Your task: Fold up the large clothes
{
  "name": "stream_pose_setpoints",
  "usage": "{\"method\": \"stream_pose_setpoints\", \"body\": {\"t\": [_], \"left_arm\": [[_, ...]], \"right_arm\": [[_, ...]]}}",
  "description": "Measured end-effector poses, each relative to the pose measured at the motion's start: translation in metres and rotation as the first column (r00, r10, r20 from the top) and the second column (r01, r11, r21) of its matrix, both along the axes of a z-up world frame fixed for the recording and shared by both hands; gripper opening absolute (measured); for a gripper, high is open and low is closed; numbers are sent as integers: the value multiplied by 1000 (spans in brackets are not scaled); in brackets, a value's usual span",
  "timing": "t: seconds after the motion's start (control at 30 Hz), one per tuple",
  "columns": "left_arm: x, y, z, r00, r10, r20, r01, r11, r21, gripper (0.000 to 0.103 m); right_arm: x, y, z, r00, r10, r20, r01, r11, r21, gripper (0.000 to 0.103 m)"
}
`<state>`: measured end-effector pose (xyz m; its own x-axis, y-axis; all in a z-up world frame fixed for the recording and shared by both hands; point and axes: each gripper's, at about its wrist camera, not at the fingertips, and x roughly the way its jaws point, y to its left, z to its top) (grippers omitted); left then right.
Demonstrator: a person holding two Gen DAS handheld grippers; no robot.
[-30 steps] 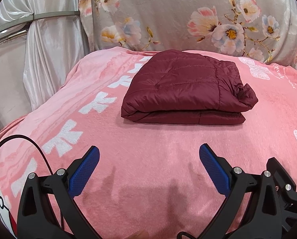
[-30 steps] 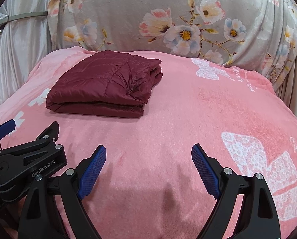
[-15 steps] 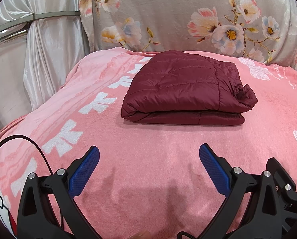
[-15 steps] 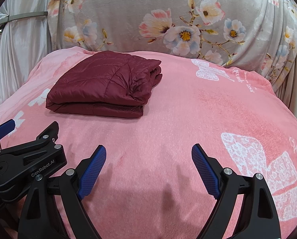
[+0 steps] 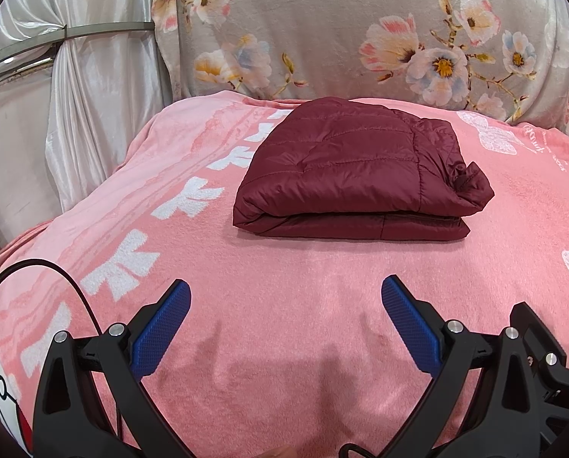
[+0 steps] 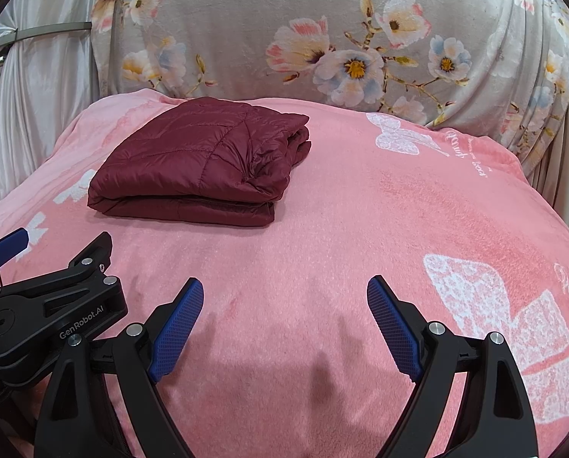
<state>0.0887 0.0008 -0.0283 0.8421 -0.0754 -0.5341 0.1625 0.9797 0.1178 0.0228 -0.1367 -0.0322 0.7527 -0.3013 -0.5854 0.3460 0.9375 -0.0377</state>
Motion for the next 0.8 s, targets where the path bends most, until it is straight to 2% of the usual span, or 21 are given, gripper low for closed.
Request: {"method": "stream_pose_setpoints", "body": {"t": [0.8], "left_arm": [[-1, -3, 3, 1000, 3, 7, -3, 1000, -3, 97]], "right_arm": [[-1, -1, 1, 1000, 1, 4, -1, 1000, -2, 86]]}}
